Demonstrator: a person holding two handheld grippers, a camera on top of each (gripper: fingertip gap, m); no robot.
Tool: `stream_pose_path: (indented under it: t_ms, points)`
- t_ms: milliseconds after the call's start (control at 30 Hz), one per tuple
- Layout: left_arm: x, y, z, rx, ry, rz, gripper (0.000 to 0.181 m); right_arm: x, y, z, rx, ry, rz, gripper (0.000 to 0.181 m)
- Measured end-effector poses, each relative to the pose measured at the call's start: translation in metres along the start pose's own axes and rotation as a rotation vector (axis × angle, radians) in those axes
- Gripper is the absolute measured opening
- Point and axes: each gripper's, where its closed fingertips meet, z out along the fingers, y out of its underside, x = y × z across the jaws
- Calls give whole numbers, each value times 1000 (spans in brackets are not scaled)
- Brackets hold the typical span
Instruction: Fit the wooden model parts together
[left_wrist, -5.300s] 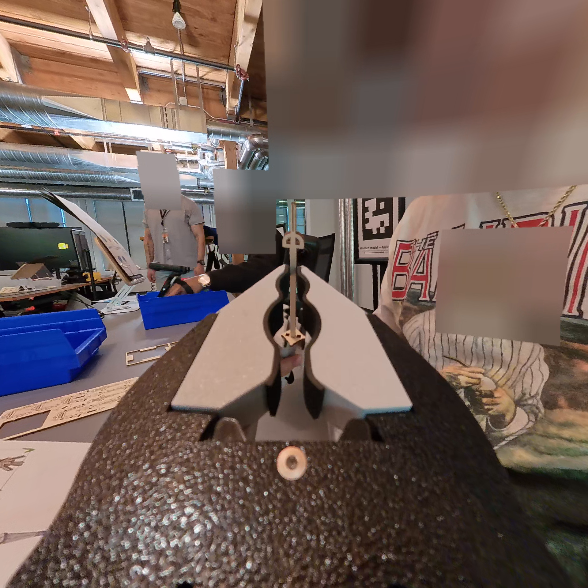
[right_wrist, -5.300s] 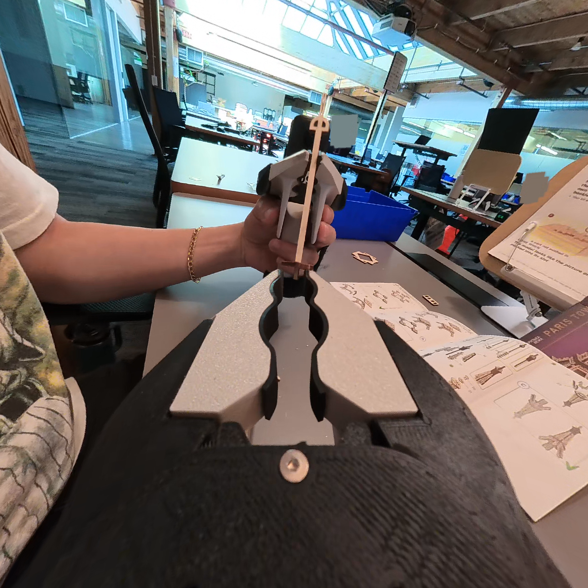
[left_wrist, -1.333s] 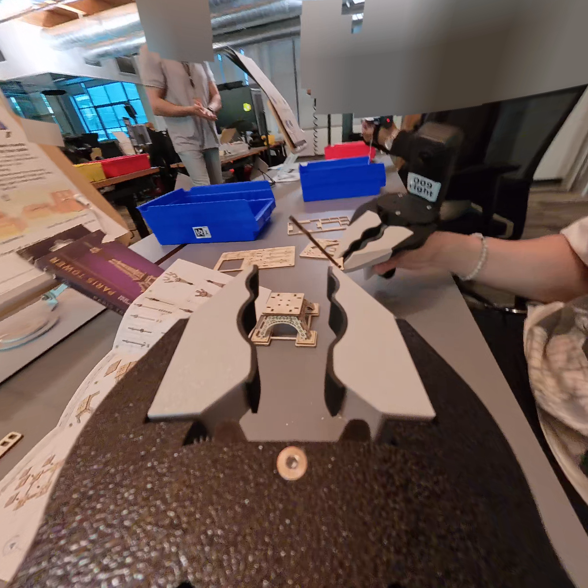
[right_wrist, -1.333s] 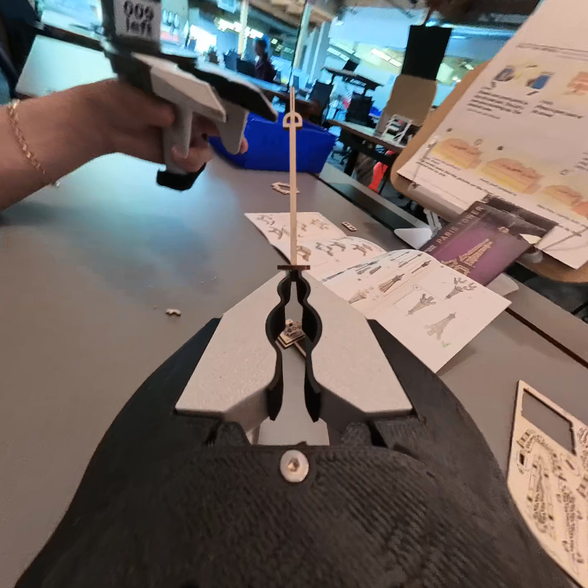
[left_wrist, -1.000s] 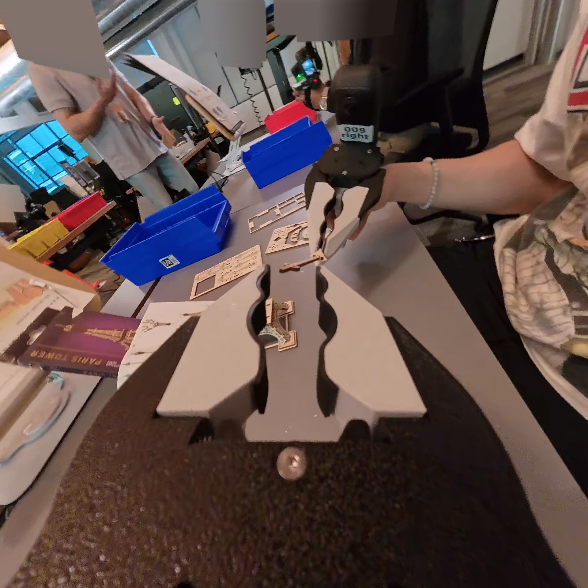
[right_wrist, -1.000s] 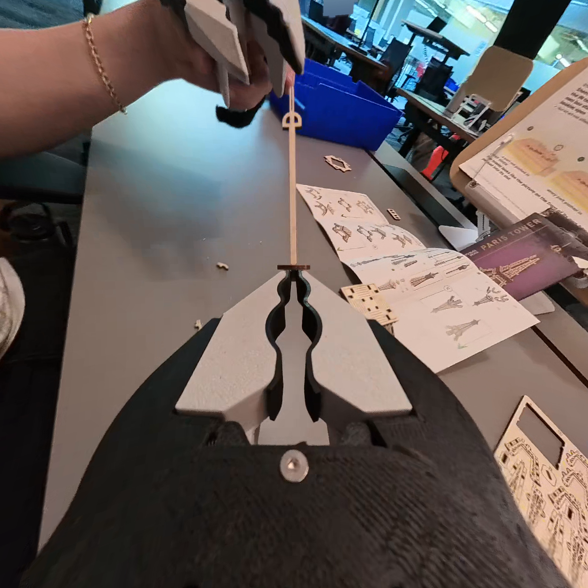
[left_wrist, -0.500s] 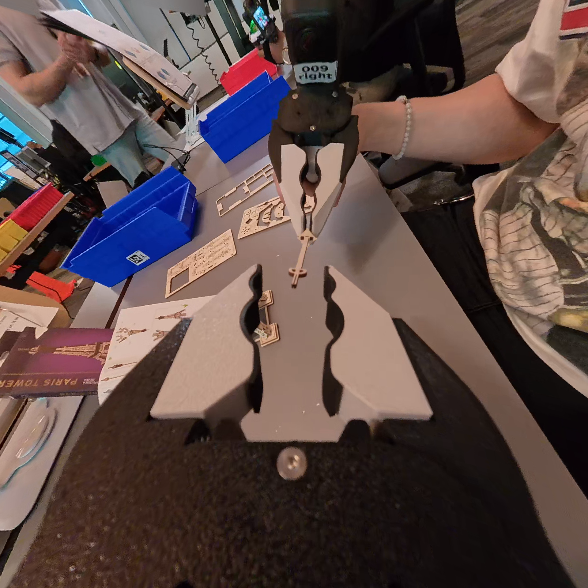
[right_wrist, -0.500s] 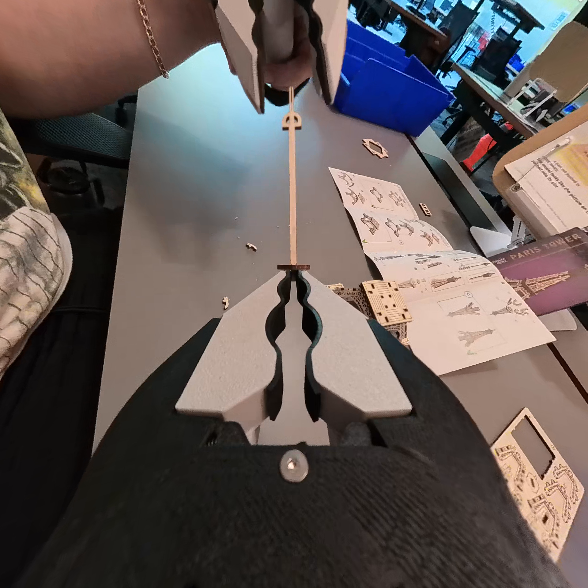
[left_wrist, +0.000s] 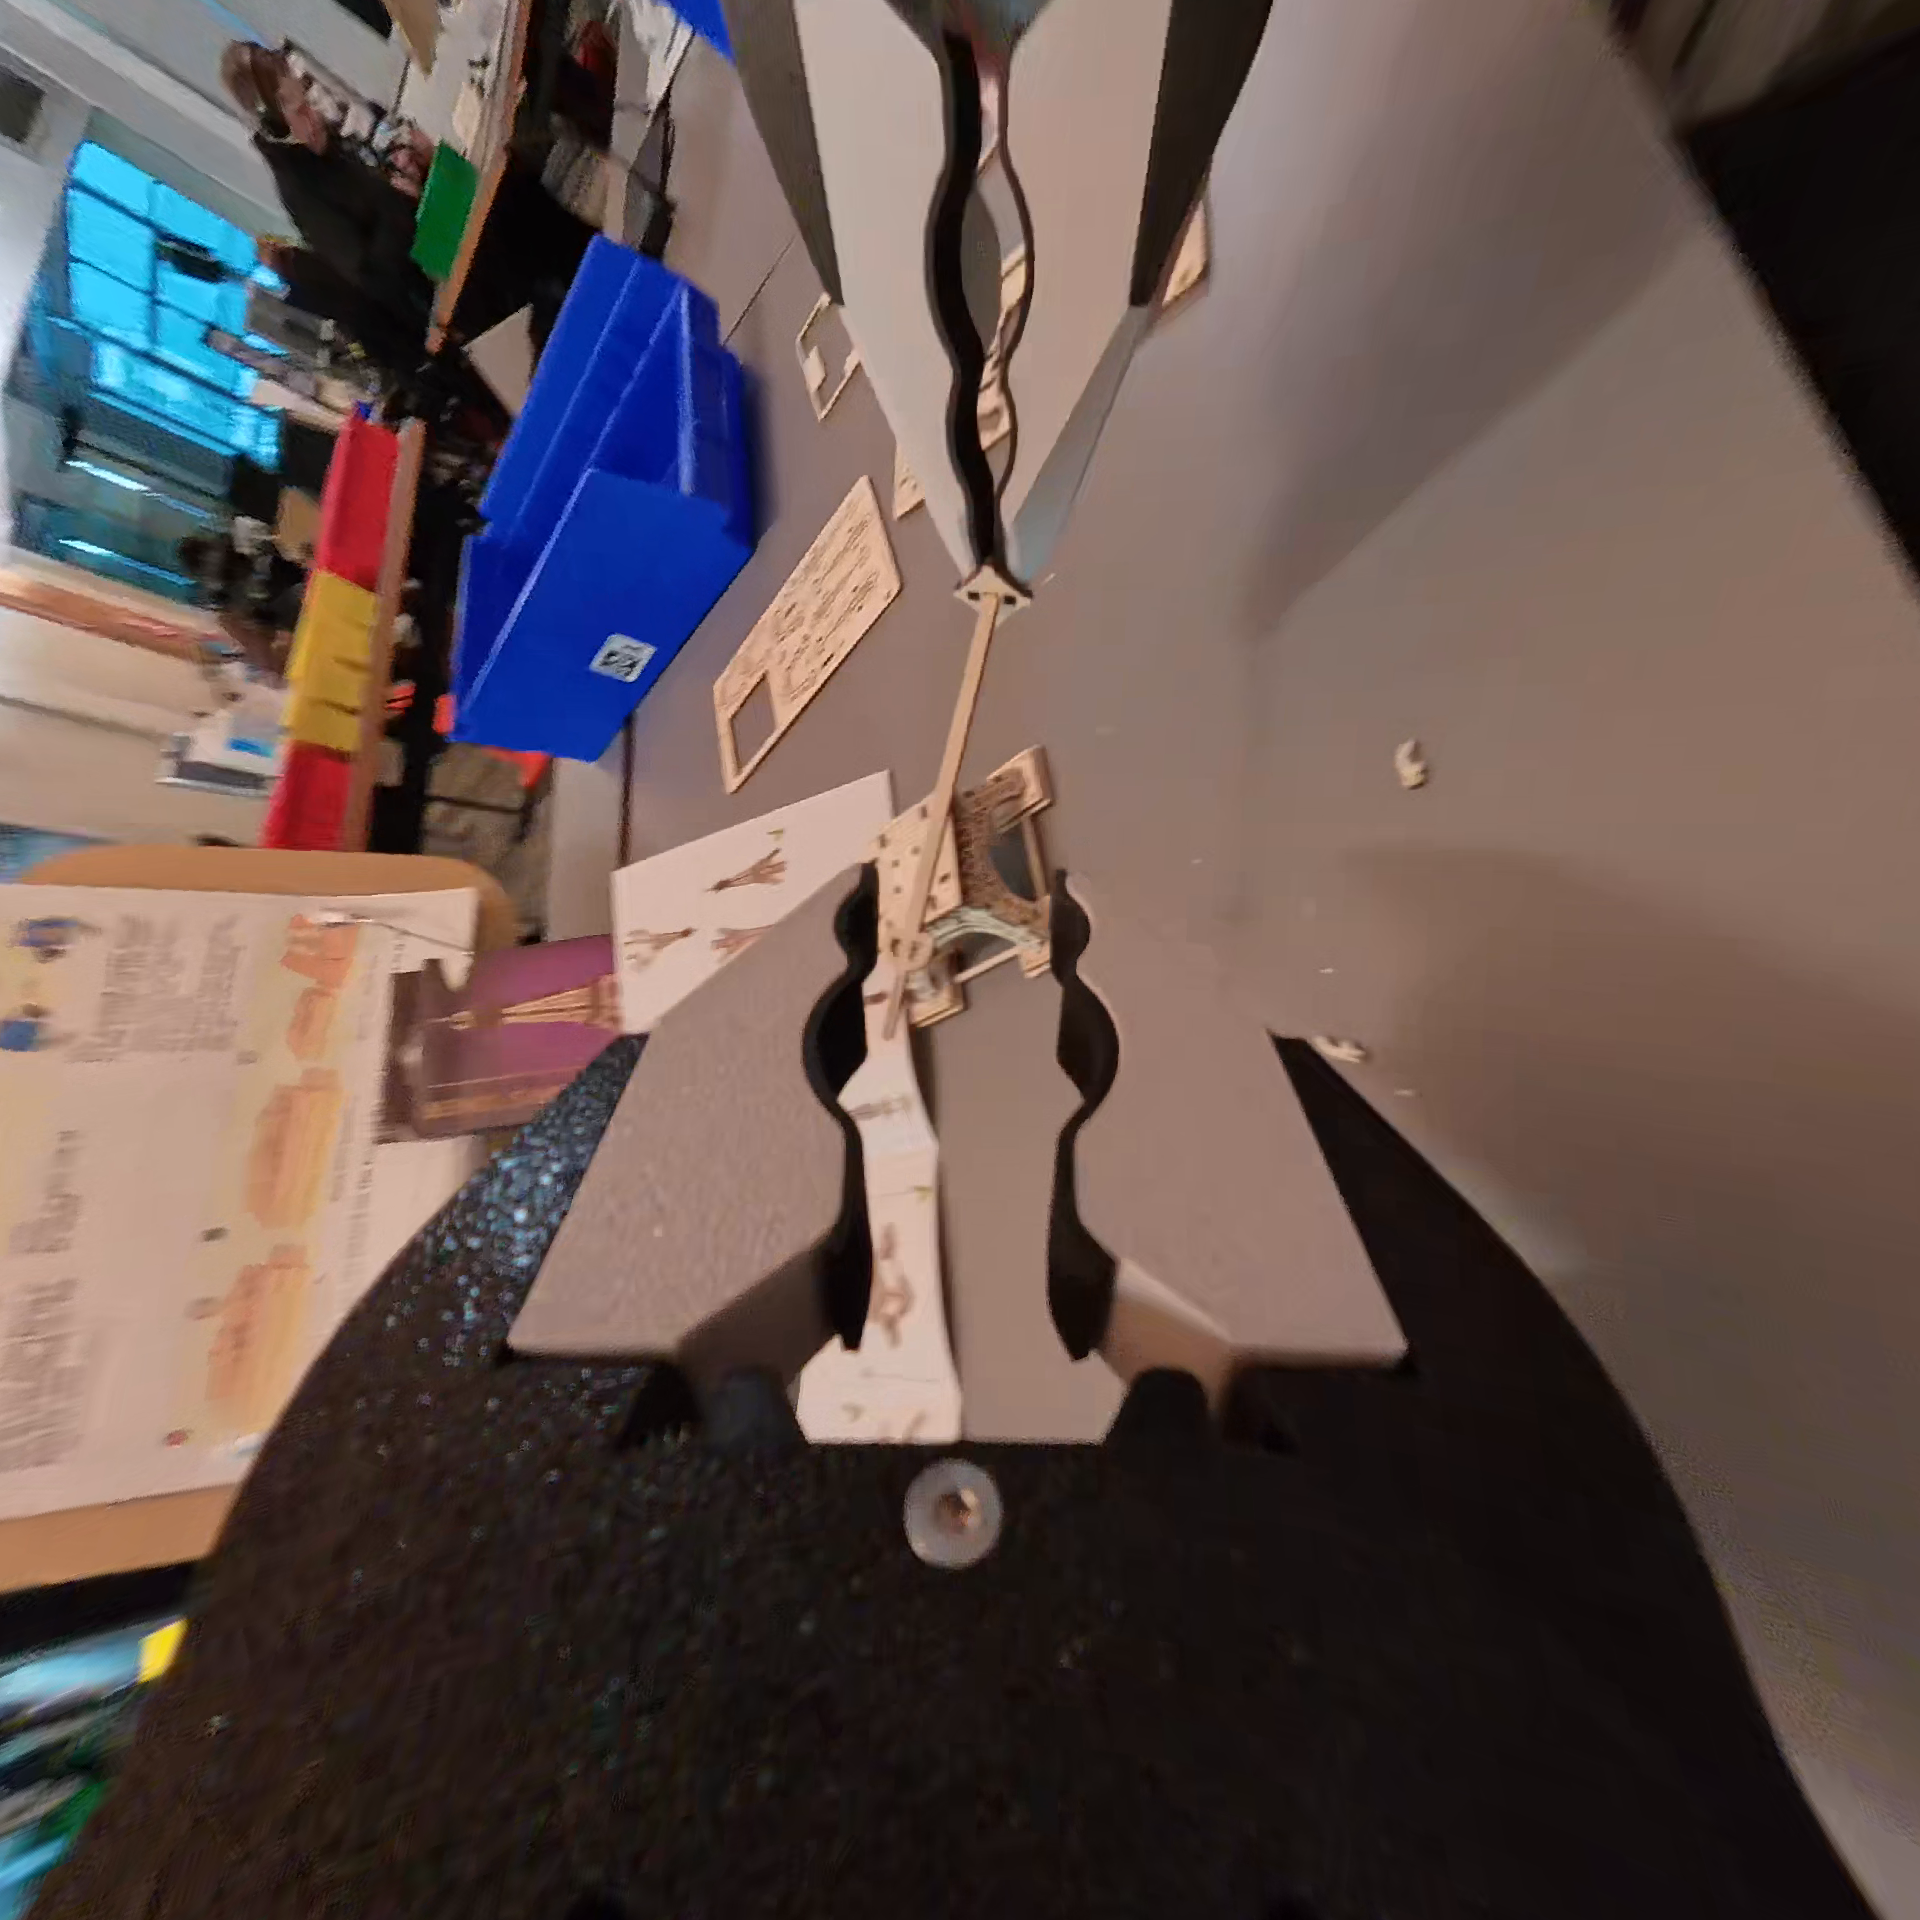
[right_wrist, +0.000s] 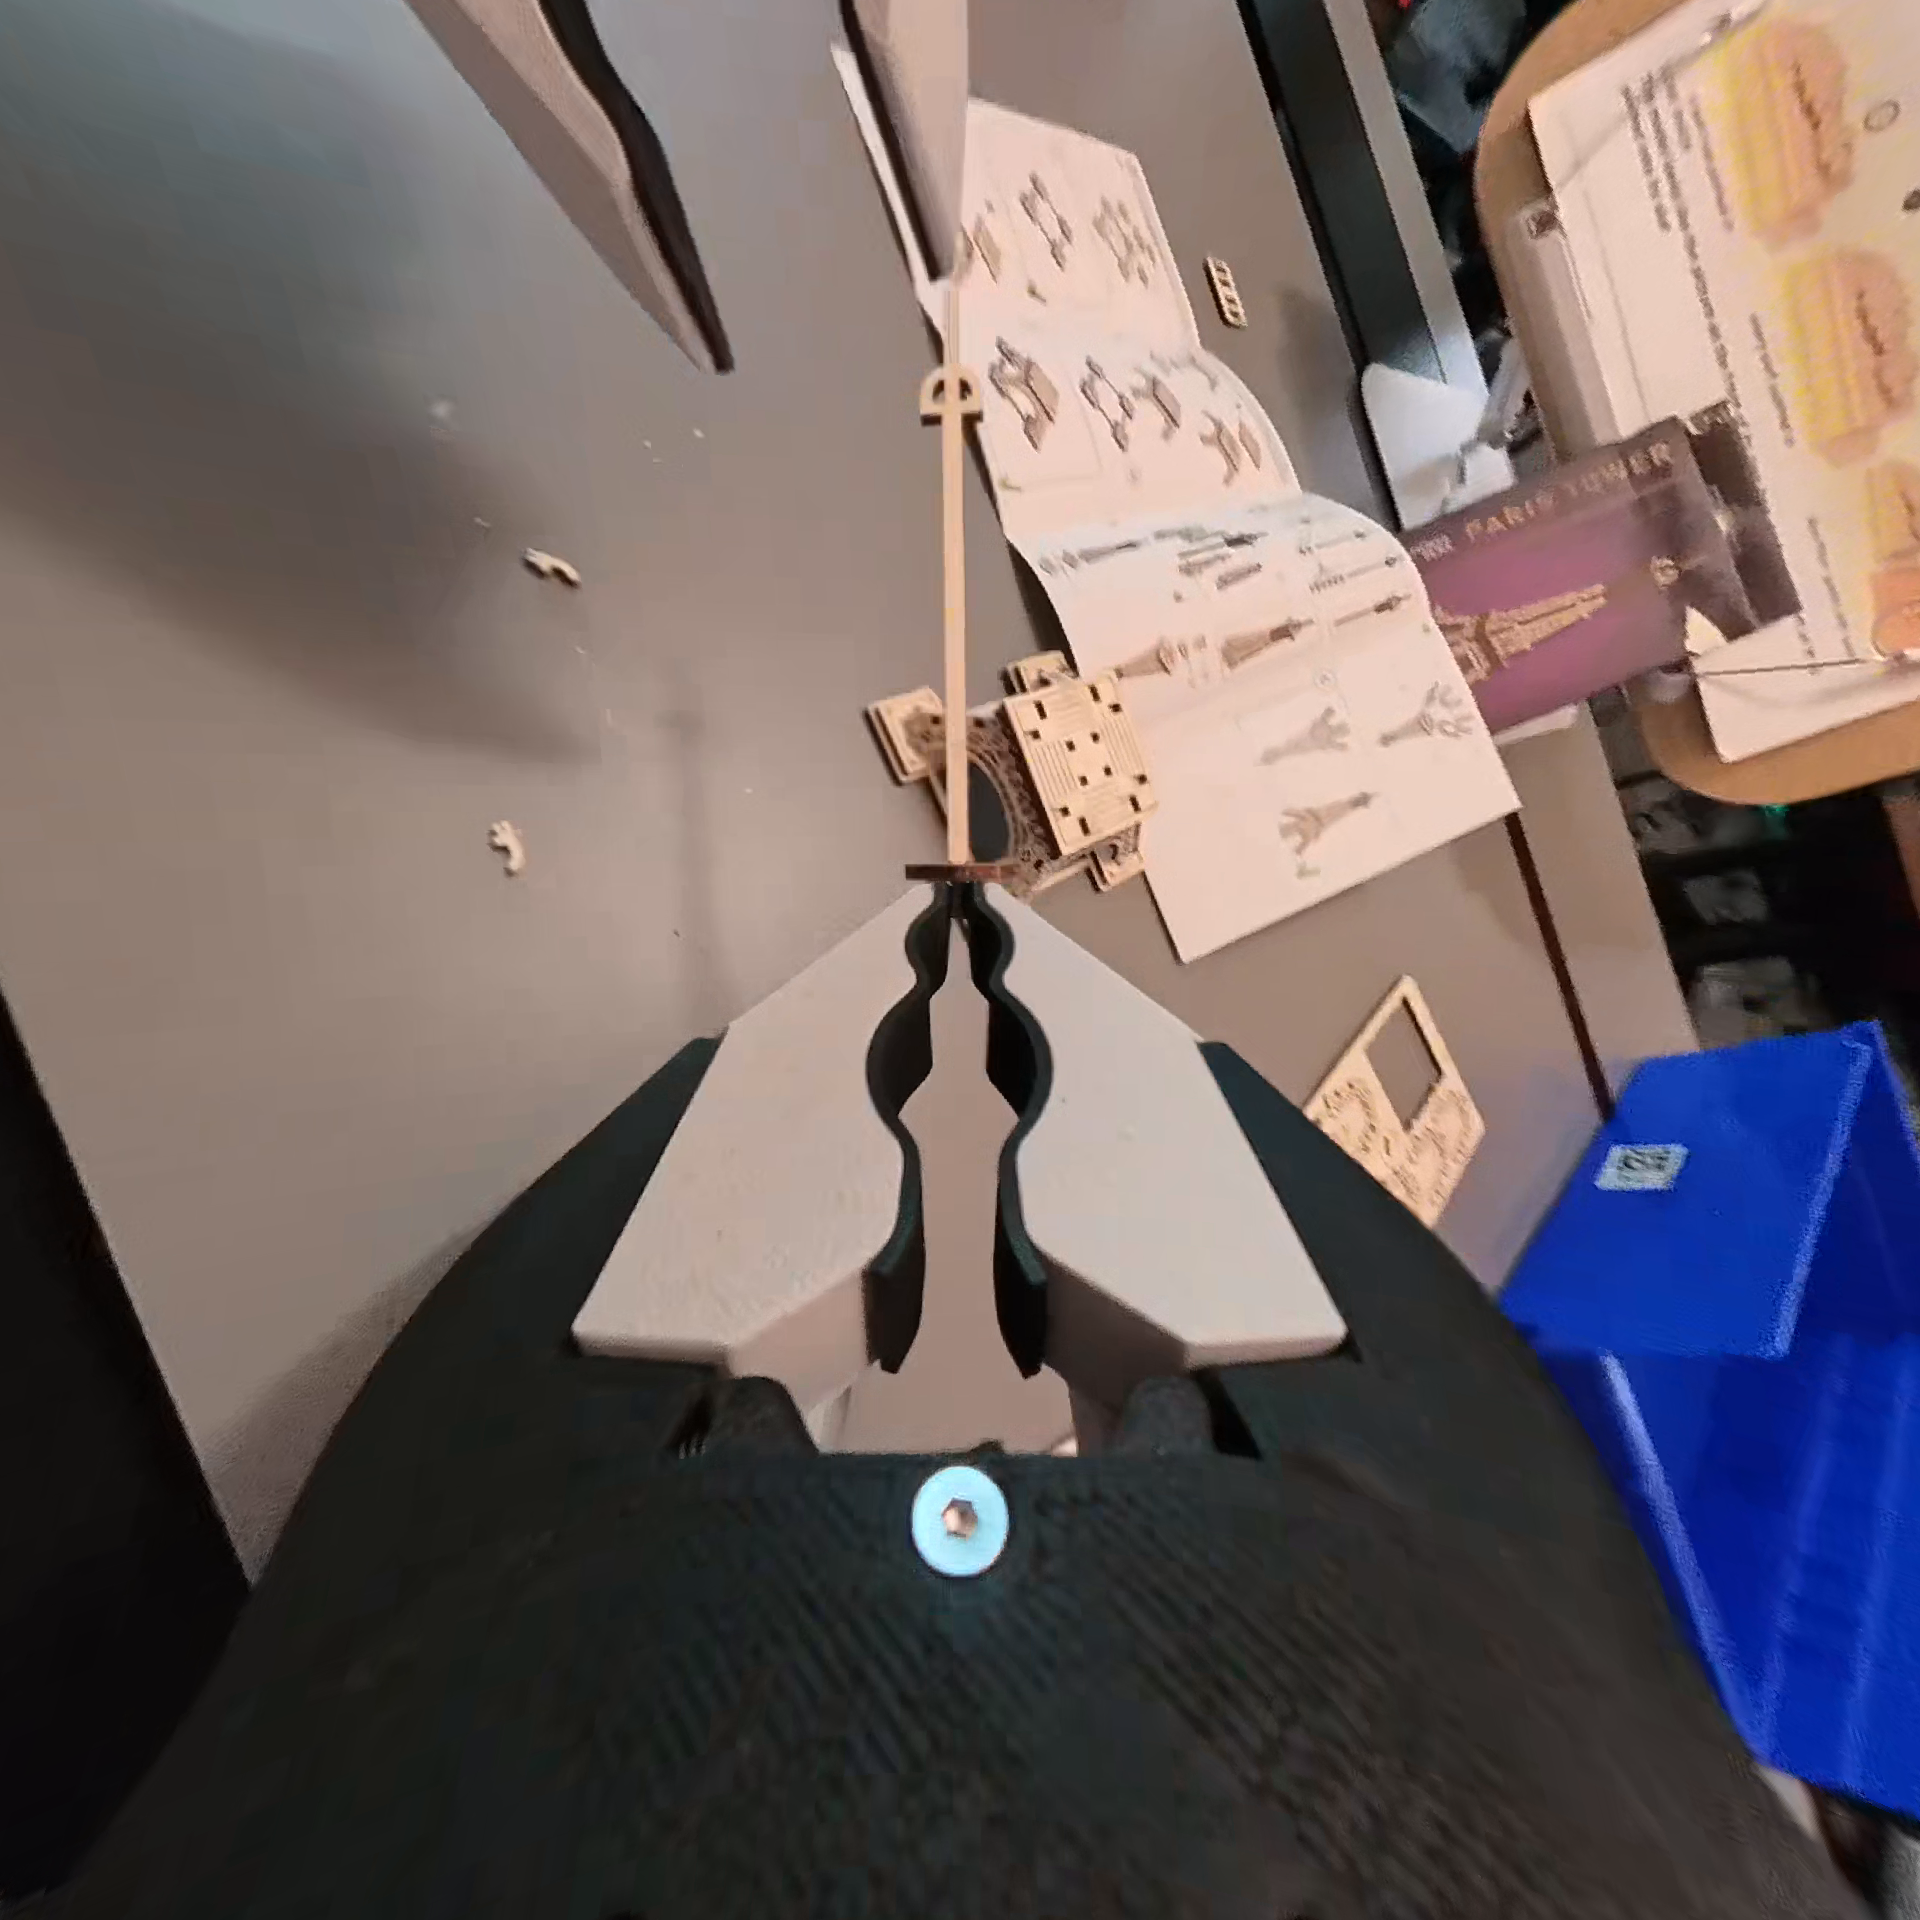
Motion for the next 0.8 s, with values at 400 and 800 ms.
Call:
stream_pose_path:
  t_ms: [400,800]
  points:
    - [-4,10,31,-289,-112,197,6,-7,-15,-4,-3,59,-135,0]
    - [0,21,31,-361,-75,199,0,-9,-17,6,50,66,-182,3]
